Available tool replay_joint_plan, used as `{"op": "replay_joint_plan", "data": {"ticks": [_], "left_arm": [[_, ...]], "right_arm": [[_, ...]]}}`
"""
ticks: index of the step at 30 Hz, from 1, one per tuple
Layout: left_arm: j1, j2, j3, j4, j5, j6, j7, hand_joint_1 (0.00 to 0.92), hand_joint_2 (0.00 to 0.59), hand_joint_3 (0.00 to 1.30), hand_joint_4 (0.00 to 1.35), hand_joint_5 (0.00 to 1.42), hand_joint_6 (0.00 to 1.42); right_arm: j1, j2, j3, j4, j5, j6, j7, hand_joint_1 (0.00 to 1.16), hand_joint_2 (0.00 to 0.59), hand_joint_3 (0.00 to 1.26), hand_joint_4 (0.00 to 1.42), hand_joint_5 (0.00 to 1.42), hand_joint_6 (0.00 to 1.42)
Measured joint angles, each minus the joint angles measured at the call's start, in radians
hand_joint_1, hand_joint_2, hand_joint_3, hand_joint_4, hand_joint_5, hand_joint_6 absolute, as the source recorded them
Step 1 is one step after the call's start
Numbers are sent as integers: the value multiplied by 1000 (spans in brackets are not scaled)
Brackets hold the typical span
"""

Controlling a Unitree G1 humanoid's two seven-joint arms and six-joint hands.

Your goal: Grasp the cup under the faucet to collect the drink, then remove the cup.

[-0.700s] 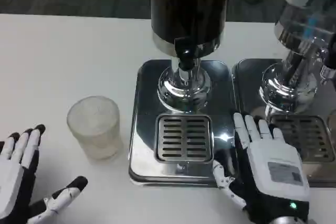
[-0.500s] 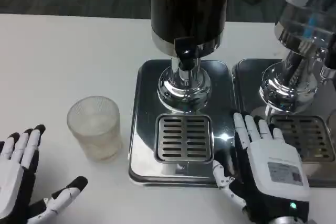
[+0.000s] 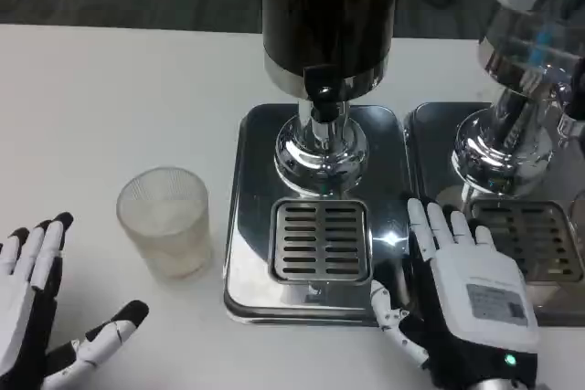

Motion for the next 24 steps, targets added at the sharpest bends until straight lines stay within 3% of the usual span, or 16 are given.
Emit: {"op": "replay_joint_plan", "data": {"ticks": [7,16,24], "left_arm": [[-11,-1,32,-12,-45,-43,4,0,101,0,0,0,0],[-99,-20,64,54,-201,-178,3,0,0,0,0,0,0],[-244,-24,58,298,-326,-315,-63,0,0,0,0,0,0]], "right_arm": [[0,3,-3,1,5,2,0,156,483,0,0,0,0],[-8,12,-8,2,12,9,1,156,483,0,0,0,0],[-7,33,-6,7,12,32,-7,156,483,0,0,0,0]]}}
